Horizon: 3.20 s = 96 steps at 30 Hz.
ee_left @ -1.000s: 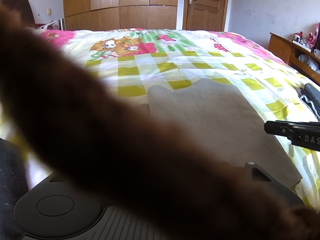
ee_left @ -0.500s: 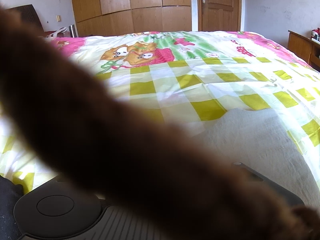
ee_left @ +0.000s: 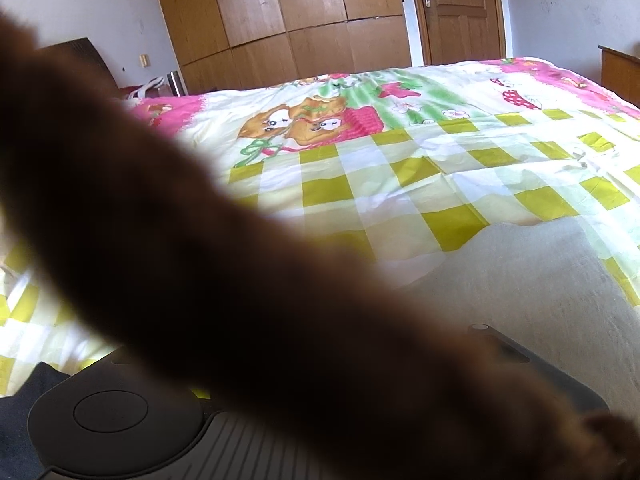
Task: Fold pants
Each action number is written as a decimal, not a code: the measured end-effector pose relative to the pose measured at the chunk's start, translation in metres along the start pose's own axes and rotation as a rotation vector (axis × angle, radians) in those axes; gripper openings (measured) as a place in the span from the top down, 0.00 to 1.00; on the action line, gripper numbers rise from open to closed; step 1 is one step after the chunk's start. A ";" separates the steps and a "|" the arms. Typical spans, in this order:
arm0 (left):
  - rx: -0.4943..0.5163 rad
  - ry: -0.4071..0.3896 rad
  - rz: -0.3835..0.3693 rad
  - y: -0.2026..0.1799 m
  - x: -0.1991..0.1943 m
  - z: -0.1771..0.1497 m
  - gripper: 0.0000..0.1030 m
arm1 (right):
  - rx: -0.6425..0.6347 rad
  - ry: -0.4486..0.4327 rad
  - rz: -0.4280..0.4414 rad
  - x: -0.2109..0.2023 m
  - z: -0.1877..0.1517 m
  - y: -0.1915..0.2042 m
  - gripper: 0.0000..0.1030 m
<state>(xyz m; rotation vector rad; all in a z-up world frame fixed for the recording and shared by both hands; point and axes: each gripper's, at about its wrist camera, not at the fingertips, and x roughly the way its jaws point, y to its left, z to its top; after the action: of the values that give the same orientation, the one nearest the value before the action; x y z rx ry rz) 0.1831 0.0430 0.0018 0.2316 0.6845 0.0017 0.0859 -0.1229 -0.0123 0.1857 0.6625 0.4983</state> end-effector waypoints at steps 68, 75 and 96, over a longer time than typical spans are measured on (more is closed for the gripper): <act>-0.077 0.022 -0.220 -0.005 -0.123 -0.091 0.31 | 0.180 0.086 -0.192 -0.086 -0.021 -0.028 0.64; -0.038 0.047 -0.229 -0.035 -0.143 -0.112 0.28 | 0.264 0.123 -0.242 -0.091 -0.058 -0.020 0.64; -0.070 0.026 -0.174 -0.046 -0.153 -0.116 0.13 | 0.256 0.103 -0.225 -0.094 -0.064 -0.014 0.59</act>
<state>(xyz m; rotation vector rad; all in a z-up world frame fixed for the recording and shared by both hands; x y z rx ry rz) -0.0118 0.0112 0.0010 0.1046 0.7272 -0.1380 -0.0132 -0.1816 -0.0158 0.3238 0.8367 0.2063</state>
